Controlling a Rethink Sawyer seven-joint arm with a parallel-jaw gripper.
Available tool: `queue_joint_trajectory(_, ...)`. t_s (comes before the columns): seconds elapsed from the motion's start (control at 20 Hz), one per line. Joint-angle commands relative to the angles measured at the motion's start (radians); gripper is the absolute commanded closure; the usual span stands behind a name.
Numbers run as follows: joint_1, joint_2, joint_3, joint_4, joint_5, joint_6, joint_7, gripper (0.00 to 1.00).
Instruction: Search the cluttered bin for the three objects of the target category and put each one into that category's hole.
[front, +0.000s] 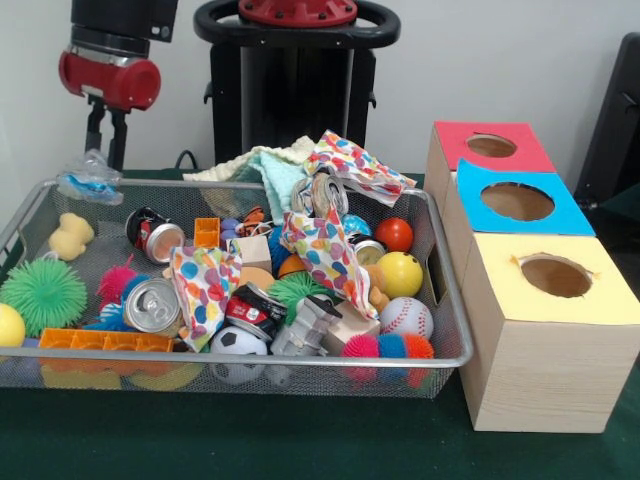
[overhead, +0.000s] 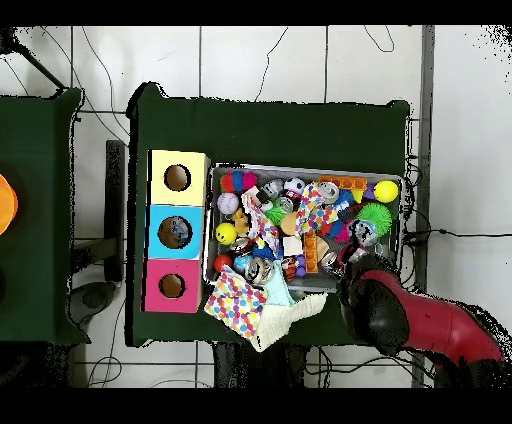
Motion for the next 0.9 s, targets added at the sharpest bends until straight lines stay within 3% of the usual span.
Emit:
queue_joint_trajectory(0.05, 0.066, -0.041, 0.049, 0.064, 0.031, 0.106, 0.024, 1.00)
queue_joint_trajectory(0.9, 0.232, -0.066, -0.013, 0.123, 0.107, 0.087, 0.105, 1.00)
